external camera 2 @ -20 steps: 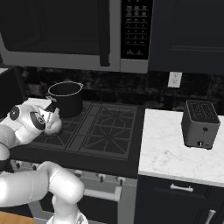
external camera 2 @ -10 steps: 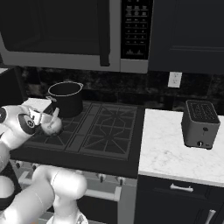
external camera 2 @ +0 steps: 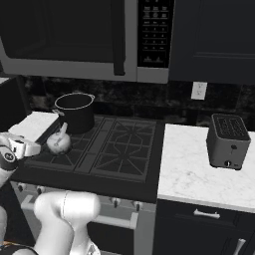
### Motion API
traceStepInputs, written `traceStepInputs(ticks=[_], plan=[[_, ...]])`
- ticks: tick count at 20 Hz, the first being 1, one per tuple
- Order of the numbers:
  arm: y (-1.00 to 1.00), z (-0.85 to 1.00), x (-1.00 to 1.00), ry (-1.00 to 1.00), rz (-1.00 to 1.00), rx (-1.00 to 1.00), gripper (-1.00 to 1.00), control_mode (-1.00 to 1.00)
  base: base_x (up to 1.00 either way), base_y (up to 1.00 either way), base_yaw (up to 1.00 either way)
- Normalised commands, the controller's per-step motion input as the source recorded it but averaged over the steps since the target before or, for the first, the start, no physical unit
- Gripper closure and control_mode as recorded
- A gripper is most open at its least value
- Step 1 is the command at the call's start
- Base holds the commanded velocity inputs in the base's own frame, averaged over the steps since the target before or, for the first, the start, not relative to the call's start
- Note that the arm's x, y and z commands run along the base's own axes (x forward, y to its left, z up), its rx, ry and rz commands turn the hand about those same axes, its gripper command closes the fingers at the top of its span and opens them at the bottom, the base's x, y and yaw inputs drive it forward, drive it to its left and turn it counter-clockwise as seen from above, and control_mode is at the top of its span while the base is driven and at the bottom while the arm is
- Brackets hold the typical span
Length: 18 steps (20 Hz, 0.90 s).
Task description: Pick the kettle from the counter and place it on a stove burner. Then turn the burner on.
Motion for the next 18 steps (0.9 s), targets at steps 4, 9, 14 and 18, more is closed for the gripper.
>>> traceStepInputs(ticks=[4, 9, 14, 18], plan=[[0.35, 0.0, -0.77, -0.03, -0.1, -0.07, -1.0, -1.0, 0.0, 0.0, 0.0], [0.45, -0.08, -0.49, -0.07, -0.05, -0.09, -1.0, -1.0, 0.0, 0.0, 0.0], [0.48, -0.26, -0.21, -0.06, 0.0, -0.09, -1.0, -1.0, 0.0, 0.0, 0.0], [0.49, -0.38, -0.05, -0.06, 0.0, -0.08, -1.0, -1.0, 0.0, 0.0, 0.0]])
